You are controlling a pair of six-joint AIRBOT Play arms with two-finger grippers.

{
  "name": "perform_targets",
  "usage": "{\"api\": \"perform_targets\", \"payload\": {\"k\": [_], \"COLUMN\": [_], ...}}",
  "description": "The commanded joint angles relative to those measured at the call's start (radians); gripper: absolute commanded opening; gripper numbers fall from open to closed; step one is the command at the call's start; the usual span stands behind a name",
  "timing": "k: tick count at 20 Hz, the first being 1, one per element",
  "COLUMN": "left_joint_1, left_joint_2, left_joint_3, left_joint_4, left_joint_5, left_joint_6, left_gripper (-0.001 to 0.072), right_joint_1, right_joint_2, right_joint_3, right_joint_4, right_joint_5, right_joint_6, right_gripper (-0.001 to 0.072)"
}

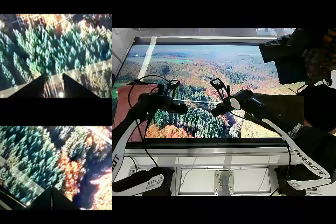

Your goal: Fold the clothes and pants, and hang the long-sleeved shirts on hangers.

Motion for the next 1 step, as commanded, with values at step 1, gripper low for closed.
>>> {"api": "perform_targets", "payload": {"k": [1], "left_joint_1": [0.000], "left_joint_2": [-0.001], "left_joint_3": [0.000], "left_joint_4": [0.000], "left_joint_5": [0.000], "left_joint_6": [0.000], "left_gripper": [0.0269], "right_joint_1": [0.001], "right_joint_2": [-0.001], "right_joint_3": [0.001], "right_joint_4": [0.000], "right_joint_5": [0.000], "right_joint_6": [0.000], "right_gripper": [0.0011]}}
